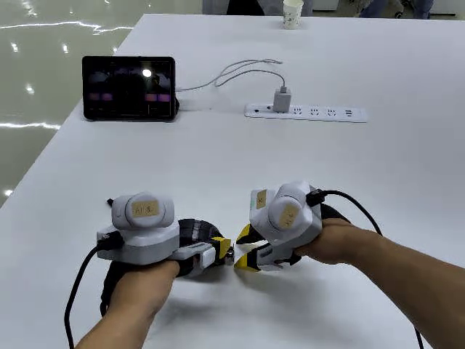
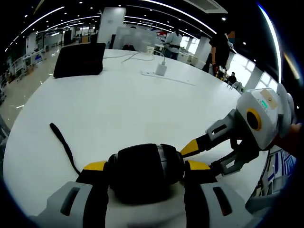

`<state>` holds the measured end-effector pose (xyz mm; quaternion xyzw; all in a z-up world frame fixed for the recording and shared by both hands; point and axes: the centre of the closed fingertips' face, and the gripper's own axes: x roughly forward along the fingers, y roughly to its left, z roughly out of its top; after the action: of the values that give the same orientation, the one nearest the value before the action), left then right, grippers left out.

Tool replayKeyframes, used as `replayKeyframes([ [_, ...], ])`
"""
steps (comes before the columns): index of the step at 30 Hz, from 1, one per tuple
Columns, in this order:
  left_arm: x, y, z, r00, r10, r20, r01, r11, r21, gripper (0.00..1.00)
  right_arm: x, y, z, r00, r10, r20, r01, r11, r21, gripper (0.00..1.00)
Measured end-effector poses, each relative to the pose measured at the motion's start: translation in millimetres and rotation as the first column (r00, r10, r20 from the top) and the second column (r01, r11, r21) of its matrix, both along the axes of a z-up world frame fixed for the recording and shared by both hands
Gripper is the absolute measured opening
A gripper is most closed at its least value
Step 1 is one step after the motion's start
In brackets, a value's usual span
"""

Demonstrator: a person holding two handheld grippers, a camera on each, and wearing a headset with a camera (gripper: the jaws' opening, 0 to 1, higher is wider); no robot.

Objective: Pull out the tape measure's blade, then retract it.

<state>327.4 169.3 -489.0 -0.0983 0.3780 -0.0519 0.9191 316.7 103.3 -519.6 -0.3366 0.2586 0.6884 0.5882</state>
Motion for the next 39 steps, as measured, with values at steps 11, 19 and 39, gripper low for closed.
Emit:
replayKeyframes([
  [11, -5.3, 0.4, 7.9, 0.999, -0.037, 0.017, 0.037, 0.999, 0.035, 0.65, 0.6, -18.1, 9.3, 0.998, -0.061, -0.004, 0.061, 0.997, 0.037, 0.31],
  [19, -12.1, -3.8, 8.4, 0.995, -0.092, 0.032, 0.091, 0.994, 0.055, 0.71, 4.7, -29.9, 22.3, 0.99, -0.141, -0.01, 0.141, 0.986, 0.093, 0.37],
  [39, -30.3, 1.3, 19.3, 0.982, -0.174, 0.076, 0.165, 0.98, 0.109, 0.75, -0.9, -74.1, 37.6, 0.946, -0.32, -0.052, 0.325, 0.932, 0.158, 0.54],
])
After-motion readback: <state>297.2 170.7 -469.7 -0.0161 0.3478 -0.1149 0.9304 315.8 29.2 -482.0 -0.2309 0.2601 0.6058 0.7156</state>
